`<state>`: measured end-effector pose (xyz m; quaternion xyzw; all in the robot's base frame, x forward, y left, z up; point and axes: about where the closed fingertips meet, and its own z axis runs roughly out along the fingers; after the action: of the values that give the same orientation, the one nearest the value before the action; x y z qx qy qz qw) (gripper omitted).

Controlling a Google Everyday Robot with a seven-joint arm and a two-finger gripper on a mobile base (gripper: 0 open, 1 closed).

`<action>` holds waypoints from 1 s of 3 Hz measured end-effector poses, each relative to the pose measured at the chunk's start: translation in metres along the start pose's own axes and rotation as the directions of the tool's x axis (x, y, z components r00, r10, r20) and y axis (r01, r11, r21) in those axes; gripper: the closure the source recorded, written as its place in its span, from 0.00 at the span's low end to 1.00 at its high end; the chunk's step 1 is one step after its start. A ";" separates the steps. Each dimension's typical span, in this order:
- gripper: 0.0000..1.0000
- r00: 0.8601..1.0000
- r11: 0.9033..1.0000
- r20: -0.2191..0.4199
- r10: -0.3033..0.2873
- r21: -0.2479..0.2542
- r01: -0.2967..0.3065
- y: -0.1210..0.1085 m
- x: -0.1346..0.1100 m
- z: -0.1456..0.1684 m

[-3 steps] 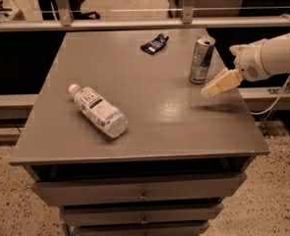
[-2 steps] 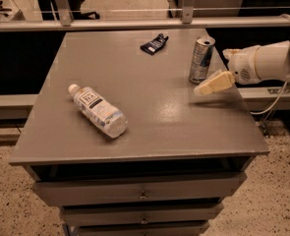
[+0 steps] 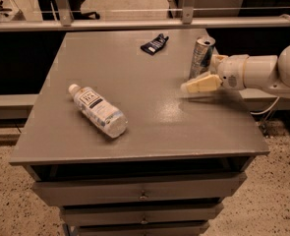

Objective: Pick redbull can

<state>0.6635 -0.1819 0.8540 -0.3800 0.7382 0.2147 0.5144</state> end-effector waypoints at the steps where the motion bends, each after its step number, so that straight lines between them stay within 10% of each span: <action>1: 0.40 0.997 1.000 0.076 0.009 -0.013 -0.008 0.002 -0.009 0.010; 3: 0.86 0.983 0.999 0.183 0.021 -0.053 -0.011 0.010 -0.041 0.006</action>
Offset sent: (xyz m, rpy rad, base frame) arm 0.0103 0.0172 0.0135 0.1490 -0.0818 0.0197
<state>0.6667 -0.1572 0.8882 -0.3657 0.6848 0.2721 0.5686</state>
